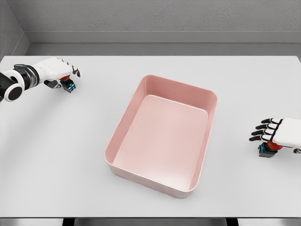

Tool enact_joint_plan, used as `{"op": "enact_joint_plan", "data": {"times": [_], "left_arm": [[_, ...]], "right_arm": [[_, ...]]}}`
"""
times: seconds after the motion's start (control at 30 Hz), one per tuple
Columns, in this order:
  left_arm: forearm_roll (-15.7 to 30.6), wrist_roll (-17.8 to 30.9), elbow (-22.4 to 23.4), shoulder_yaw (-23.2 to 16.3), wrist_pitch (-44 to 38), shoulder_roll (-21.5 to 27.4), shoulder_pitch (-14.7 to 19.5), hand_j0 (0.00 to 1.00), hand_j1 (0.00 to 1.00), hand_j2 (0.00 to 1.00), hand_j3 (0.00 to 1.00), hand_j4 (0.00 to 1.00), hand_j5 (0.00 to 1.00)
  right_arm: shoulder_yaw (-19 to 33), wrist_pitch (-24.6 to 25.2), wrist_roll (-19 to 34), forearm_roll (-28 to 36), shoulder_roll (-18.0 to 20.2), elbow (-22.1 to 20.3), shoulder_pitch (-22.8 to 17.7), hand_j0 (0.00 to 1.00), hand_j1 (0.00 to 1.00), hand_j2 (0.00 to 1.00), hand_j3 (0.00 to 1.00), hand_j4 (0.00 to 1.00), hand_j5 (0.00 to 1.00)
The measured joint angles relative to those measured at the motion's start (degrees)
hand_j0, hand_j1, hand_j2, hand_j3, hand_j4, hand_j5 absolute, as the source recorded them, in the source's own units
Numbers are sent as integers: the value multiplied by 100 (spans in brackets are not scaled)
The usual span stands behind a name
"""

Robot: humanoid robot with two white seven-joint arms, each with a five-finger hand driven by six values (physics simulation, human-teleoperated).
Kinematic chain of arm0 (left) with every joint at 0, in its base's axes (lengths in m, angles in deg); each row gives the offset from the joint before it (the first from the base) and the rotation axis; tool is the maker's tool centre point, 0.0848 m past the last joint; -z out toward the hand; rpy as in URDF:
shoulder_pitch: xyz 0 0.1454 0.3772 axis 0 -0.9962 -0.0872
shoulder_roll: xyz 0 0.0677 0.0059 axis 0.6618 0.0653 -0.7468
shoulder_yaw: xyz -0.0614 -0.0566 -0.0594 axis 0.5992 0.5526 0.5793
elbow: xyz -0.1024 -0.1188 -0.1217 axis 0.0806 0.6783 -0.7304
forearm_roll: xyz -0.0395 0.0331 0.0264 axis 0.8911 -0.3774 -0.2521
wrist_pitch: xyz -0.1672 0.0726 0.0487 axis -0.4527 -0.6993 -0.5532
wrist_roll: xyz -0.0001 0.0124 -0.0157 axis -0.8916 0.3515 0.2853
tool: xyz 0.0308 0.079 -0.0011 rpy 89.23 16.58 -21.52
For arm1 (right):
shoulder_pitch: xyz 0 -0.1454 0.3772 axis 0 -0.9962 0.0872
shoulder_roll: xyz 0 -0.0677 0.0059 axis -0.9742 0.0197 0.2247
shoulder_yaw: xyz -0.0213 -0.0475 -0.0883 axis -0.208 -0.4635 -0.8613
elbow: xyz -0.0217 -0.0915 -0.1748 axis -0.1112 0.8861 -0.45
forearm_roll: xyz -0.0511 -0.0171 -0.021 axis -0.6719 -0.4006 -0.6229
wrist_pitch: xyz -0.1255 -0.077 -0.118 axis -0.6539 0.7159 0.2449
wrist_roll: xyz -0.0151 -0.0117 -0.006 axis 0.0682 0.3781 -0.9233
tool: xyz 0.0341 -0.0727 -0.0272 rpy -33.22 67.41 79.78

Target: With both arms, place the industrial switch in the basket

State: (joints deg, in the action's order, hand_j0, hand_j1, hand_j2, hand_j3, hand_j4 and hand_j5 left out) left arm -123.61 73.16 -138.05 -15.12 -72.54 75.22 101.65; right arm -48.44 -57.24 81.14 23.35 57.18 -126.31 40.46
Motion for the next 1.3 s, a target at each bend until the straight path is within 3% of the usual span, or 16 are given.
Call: {"op": "enact_joint_plan", "data": {"times": [0.87, 0.9, 1.0, 1.07, 1.3], "left_arm": [[-222, -10, -107, -21, 120, -33, 53, 46, 46, 46, 46, 46, 46], [-221, -9, -140, -19, 160, -20, 79, 41, 41, 41, 41, 41, 41], [-212, -7, -226, -5, 347, 24, 149, 39, 39, 39, 39, 39, 39], [-193, -3, -299, 43, 567, 83, 158, 35, 35, 35, 35, 35, 35], [191, 31, -873, 179, 1312, 421, 404, 35, 35, 35, 35, 35, 35]], "right_arm": [[69, 0, -6, -18, -182, -132, -79, 100, 100, 100, 100, 100, 100], [69, 0, -5, -18, -181, -128, -79, 100, 100, 100, 100, 100, 100], [68, 0, 52, -20, -183, -121, -80, 100, 100, 100, 100, 100, 100], [67, 0, 122, -22, -185, -121, -79, 92, 92, 92, 92, 92, 92], [36, -1, 268, -31, -189, -150, -176, 87, 87, 87, 87, 87, 87]]}}
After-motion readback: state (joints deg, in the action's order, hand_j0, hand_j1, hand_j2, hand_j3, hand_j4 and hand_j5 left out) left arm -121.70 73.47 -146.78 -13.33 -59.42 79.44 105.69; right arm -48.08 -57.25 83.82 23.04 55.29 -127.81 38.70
